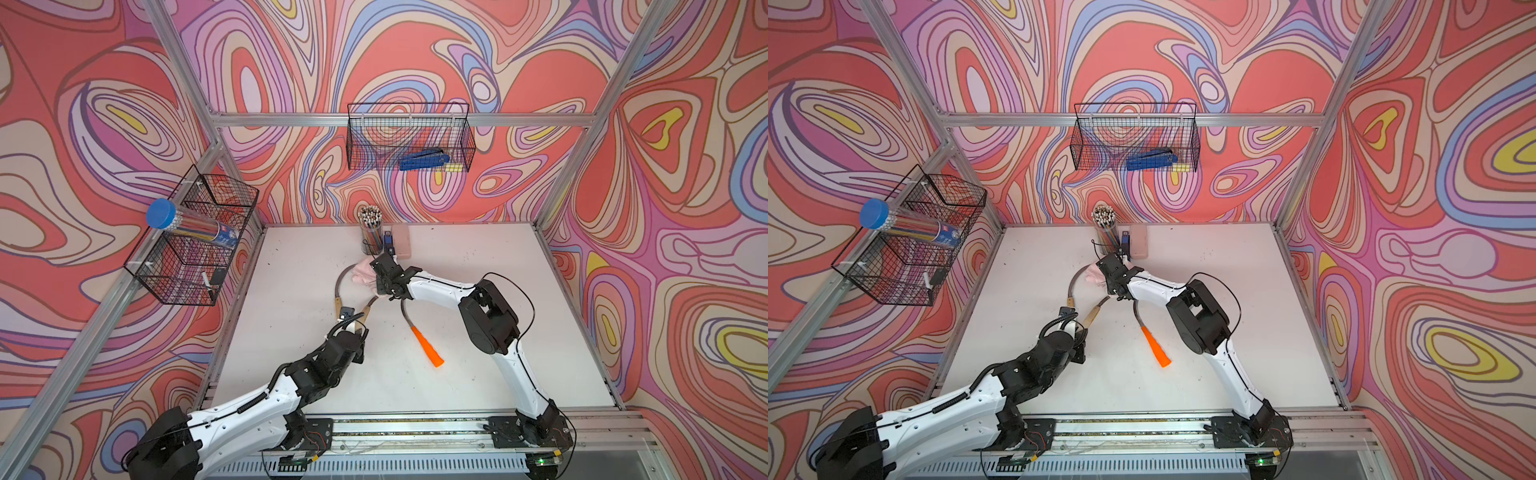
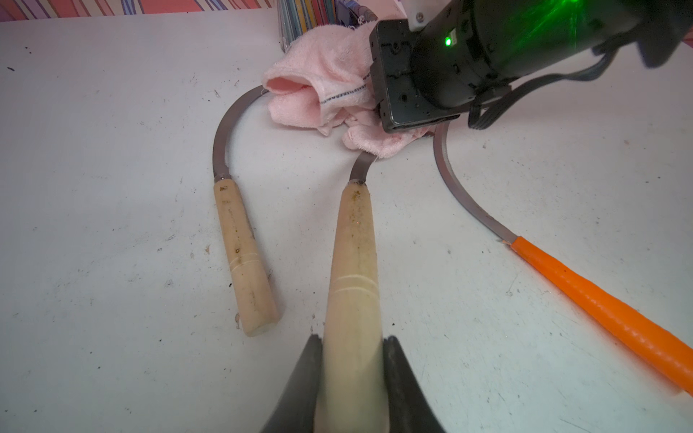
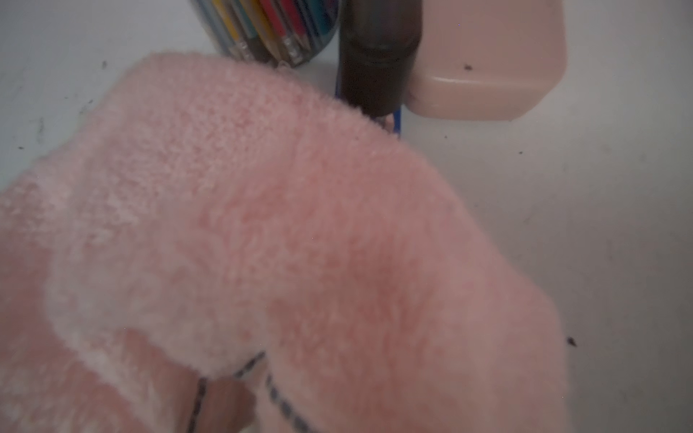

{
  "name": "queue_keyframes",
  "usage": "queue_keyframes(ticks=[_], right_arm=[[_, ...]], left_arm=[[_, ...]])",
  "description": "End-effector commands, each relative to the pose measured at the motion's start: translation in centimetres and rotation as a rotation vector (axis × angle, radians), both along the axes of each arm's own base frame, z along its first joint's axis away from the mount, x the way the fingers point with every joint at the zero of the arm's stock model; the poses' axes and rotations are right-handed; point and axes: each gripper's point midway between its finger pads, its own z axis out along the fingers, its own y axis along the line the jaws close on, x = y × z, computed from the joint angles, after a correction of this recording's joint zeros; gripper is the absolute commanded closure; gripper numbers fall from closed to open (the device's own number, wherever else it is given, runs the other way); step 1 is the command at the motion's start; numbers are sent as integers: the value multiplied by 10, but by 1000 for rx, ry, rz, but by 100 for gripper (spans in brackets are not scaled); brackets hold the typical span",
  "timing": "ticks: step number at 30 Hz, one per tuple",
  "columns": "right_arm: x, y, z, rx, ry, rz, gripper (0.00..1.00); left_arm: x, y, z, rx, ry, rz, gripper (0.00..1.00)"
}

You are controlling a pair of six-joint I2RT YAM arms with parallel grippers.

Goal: Wipe small sickles with rags
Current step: Wipe the small sickle.

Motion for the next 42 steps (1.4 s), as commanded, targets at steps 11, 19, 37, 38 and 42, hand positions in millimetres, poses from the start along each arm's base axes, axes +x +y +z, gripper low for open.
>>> queue_keyframes(ticks=[11, 19, 37, 38, 42], right_arm=[[24, -93, -30, -243, 63, -161, 100], [4, 9, -14, -187, 30, 178, 100], [-85, 126, 64, 190, -83, 697, 100], [-77, 121, 60, 152, -82, 653, 100], [-40, 87, 21, 76, 21, 468, 100]], left_arm=[[4, 15, 10, 9, -35, 75, 100], [5, 13, 10, 9, -34, 67, 100], [3, 10, 10, -2, -30, 52, 100], [3, 10, 10, -2, -30, 51, 100], [3, 11, 10, -2, -30, 53, 100]])
